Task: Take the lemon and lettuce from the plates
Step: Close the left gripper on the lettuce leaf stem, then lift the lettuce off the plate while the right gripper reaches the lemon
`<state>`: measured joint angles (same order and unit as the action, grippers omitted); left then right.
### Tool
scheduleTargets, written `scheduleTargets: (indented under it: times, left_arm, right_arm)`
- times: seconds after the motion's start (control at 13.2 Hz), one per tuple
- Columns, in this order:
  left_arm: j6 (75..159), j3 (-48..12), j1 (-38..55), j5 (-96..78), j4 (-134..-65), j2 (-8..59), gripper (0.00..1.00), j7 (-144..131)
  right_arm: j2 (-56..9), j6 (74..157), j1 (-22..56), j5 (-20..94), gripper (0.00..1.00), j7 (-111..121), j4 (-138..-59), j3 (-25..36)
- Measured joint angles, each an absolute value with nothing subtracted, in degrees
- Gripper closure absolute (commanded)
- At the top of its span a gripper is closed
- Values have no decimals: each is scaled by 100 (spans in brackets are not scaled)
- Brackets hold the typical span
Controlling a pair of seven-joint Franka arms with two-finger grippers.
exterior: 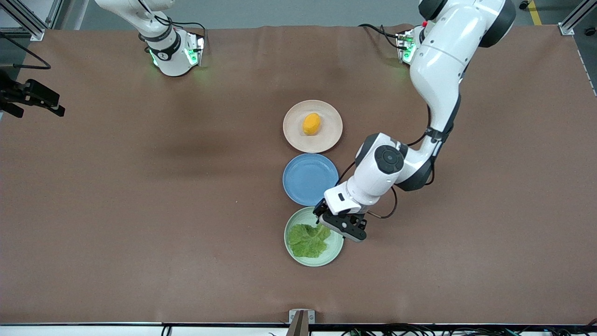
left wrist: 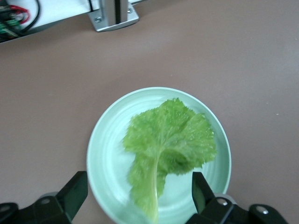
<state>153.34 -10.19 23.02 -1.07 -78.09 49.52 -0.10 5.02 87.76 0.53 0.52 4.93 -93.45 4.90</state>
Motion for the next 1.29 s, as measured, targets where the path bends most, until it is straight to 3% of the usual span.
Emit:
scheduleTargets:
  times: [0.3, 0.91, 1.29]
  left_arm:
    - [15584, -1008, 2315, -107, -7774, 5360, 23, 245]
    - [15609, -1006, 2398, 347, -7747, 5534, 35, 282]
    - [15640, -1008, 2443, 362, -7728, 5579, 42, 294]
  right_arm:
    - [487, 8782, 52, 52, 0, 494, -9268, 497]
    - [-288, 8864, 80, 61, 0, 466, -9266, 500]
    - [-376, 8915, 643, 478, 0, -959, -9267, 456]
